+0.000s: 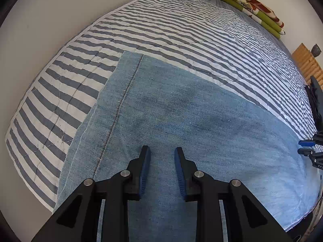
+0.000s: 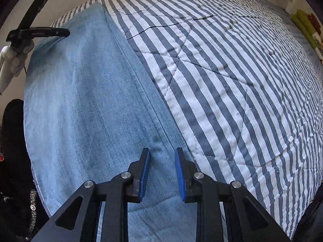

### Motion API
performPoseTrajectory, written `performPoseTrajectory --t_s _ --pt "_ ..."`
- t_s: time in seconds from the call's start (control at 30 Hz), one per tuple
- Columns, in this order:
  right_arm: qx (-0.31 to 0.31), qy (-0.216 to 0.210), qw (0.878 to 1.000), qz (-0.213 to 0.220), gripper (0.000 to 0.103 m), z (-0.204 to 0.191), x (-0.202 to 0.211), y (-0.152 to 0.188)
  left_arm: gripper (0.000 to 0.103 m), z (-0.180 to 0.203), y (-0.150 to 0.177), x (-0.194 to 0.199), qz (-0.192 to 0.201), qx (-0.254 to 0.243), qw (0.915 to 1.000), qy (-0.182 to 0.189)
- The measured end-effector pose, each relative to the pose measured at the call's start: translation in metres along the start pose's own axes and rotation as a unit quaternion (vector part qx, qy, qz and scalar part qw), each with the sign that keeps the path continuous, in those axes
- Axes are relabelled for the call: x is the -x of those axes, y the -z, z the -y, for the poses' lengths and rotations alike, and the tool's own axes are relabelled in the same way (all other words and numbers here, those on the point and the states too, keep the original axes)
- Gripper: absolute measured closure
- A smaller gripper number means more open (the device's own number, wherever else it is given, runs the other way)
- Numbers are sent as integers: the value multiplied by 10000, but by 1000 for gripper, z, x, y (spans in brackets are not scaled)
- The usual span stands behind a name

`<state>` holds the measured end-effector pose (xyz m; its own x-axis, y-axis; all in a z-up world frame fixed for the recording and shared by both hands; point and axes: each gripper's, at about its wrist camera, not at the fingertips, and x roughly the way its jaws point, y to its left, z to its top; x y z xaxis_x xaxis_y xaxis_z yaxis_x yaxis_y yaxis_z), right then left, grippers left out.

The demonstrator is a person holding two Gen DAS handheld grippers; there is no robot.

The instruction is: Organize objects

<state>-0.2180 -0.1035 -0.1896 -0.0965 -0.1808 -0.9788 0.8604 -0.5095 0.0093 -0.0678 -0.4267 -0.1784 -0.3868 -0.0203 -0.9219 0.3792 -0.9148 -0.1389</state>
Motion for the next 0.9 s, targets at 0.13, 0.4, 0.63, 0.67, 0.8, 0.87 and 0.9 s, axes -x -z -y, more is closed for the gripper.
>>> performPoseTrajectory --t_s 0.13,0.4,0.63,0.67,0.8,0.87,0.9 --pt "86 305 9995 10 102 -8 4 2 76 0 0 0 3 30 10000 2" --pt "98 624 9980 82 99 -3 3 4 76 1 -2 -1 -7 -60 10000 -17" --pt "32 298 9962 822 73 -28 32 -18 76 -41 -10 16 255 457 9976 -449" --pt "54 220 9965 809 70 -37 28 -23 76 -49 -10 21 254 543 9971 -463" --pt "43 284 9986 452 68 -53 -11 -37 69 -71 1 48 444 654 9957 -493" --pt "-13 368 9979 531 68 -56 -10 -40 51 -83 10 58 475 765 9952 -395" --pt "-82 366 9980 514 68 -57 -7 -41 46 -89 15 61 462 815 9951 -330"
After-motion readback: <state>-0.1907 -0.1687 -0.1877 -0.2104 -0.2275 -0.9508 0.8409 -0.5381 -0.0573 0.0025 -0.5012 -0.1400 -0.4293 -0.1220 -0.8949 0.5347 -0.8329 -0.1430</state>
